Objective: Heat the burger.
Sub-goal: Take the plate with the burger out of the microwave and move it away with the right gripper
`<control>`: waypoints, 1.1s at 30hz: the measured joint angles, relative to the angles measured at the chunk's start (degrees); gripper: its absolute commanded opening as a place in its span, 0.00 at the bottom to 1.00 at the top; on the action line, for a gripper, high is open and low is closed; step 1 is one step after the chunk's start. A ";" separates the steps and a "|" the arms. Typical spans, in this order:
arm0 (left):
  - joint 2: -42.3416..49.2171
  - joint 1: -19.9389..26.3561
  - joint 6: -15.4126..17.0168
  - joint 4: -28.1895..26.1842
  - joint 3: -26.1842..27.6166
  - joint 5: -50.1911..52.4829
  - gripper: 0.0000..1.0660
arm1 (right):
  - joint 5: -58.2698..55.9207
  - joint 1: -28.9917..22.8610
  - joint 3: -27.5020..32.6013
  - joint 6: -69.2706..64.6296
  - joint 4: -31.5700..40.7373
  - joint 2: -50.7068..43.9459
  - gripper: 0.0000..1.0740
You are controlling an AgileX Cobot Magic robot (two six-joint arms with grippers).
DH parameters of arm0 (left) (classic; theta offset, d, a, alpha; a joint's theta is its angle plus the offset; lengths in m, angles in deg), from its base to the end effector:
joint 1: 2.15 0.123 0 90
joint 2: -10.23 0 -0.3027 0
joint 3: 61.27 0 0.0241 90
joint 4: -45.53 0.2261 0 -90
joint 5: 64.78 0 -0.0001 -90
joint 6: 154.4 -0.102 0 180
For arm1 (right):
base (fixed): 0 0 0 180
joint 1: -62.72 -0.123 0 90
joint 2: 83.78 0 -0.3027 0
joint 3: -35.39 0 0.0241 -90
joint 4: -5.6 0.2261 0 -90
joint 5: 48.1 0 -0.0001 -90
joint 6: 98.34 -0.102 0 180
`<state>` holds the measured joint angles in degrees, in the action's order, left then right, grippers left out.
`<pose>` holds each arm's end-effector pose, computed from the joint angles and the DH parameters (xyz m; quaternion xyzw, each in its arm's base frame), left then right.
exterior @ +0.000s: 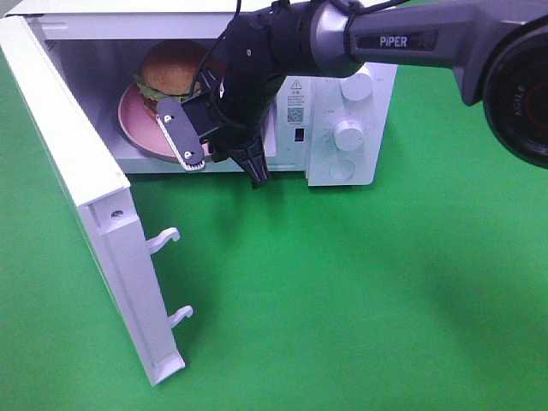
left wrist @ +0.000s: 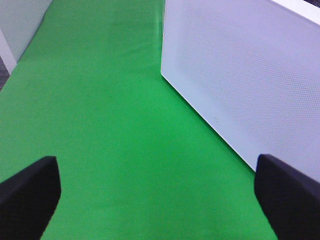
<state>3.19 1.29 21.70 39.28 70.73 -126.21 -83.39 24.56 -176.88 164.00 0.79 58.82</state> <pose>-0.0373 -0.0120 0.2643 0.0064 0.8489 -0.0207 0.5281 0.4107 0.3164 0.1669 -0.8414 0.4514 -0.1419 0.2611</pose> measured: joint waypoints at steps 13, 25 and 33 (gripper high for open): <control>0.00 0.00 0.00 0.00 0.00 0.00 0.92 | 2.41 -0.06 10.89 3.38 0.74 -6.59 0.00; 0.00 0.00 0.00 0.00 0.00 0.00 0.92 | 7.79 -0.06 20.97 4.58 1.60 -13.06 0.00; 0.00 0.00 0.00 0.00 0.00 0.00 0.92 | 9.85 -0.63 25.32 4.81 2.06 -15.58 0.00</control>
<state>3.19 1.29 21.70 39.28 70.73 -126.21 -73.54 23.93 -151.56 168.81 2.85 43.24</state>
